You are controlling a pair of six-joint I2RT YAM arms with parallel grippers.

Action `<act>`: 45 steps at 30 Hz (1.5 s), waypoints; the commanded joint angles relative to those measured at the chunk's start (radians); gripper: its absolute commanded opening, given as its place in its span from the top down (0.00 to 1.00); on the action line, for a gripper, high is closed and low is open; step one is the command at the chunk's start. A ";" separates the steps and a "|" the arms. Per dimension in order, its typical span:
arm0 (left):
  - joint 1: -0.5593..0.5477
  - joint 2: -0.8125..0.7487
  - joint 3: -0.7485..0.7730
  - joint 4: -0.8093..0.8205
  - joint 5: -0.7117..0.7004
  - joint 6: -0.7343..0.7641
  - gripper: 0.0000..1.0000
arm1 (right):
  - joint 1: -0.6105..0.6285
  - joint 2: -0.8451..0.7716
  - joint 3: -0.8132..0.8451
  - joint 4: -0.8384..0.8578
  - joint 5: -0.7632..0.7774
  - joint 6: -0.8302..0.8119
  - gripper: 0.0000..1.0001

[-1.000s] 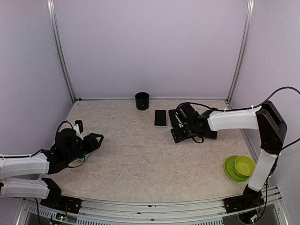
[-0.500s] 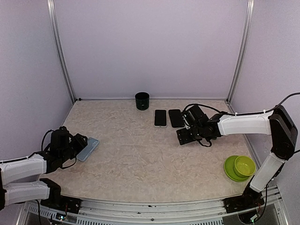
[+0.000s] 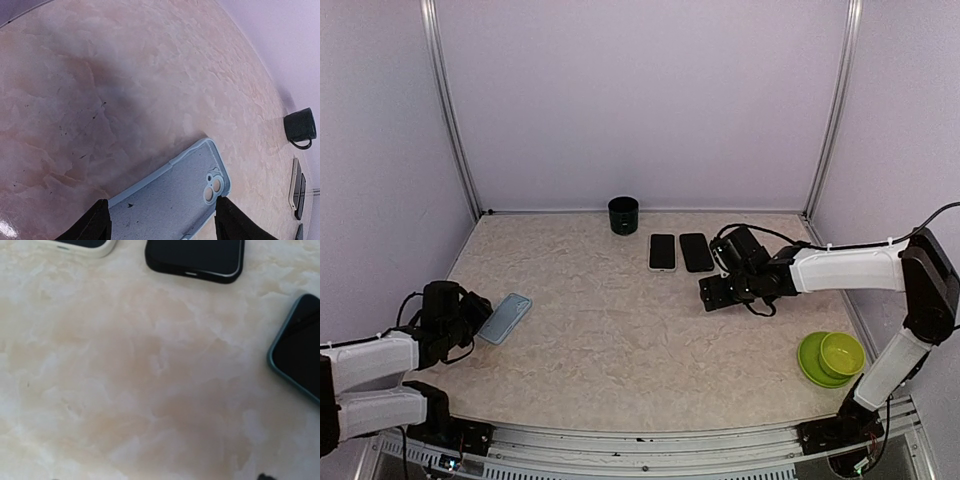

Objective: Put the phone into the phone case
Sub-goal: Move the phone case to the center of the board.

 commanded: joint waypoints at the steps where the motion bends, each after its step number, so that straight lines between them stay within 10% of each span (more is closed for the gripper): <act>1: 0.013 0.046 -0.009 -0.016 -0.009 -0.012 0.30 | -0.006 -0.029 -0.015 0.018 -0.006 0.017 0.17; 45: -0.069 0.061 -0.098 0.096 0.171 -0.091 0.33 | -0.005 0.018 0.028 0.017 -0.009 0.000 0.17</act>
